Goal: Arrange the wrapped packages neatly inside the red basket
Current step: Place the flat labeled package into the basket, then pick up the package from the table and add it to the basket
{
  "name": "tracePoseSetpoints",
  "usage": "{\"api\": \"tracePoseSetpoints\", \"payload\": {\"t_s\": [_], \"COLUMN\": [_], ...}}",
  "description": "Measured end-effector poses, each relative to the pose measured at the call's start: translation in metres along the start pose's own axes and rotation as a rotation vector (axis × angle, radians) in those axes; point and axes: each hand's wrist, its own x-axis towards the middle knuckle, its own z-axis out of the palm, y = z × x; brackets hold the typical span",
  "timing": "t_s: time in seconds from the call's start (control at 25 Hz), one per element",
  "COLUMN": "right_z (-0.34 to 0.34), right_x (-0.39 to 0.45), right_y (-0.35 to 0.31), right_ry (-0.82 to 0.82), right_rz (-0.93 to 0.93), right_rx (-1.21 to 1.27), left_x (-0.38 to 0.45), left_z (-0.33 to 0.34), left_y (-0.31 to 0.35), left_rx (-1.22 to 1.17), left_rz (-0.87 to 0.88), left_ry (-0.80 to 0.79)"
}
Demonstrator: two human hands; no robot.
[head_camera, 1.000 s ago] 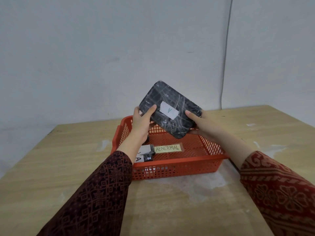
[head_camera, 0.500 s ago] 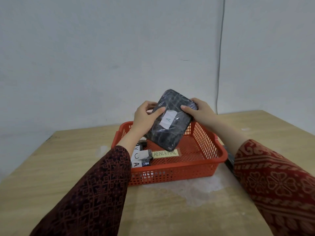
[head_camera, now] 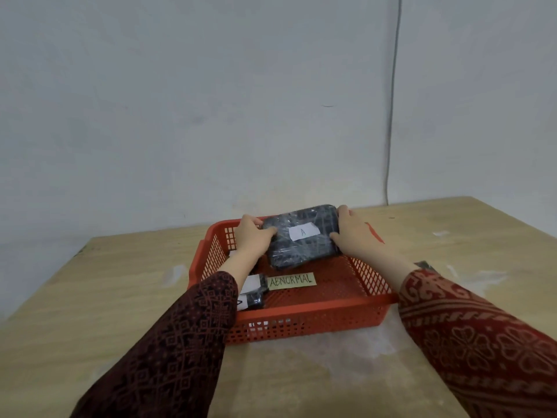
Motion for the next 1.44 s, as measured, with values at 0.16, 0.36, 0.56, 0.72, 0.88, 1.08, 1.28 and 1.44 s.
{"api": "tracePoseSetpoints", "payload": {"t_s": [0.16,0.36,0.56,0.72,0.88,1.08,1.28,1.44], "right_z": [0.013,0.009,-0.021,-0.054,-0.064,-0.032,-0.051,-0.101], "right_x": [0.001,0.001,-0.024,-0.072,-0.132,-0.197,-0.198,-0.206], "right_y": [0.0,0.0,-0.005,0.025,0.092,0.133,0.157,0.183], "right_ry": [-0.141,-0.264,-0.169,0.174,0.232,0.002,0.171,0.16], "right_rz": [0.048,-0.018,-0.188,-0.205,0.07,0.238,0.241,0.33], "right_rx": [-0.046,-0.148,-0.066,0.136,0.166,0.03,0.201,0.674], "left_x": [0.001,-0.007,-0.021,-0.062,-0.123,-0.169,-0.176,-0.163], "left_z": [0.009,0.017,0.016,0.028,0.06,0.114,0.148,0.152], "left_y": [0.002,-0.004,0.014,0.06,0.104,0.115,0.111,0.133], "left_rx": [0.142,0.318,0.566,0.34,0.302,0.873,1.083,0.659], "left_rz": [0.096,0.118,0.163,0.568,0.973,1.207,1.124,1.317], "left_ry": [-0.151,-0.451,-0.474,-0.361,-0.559,-0.683,-0.71,-0.508]}}
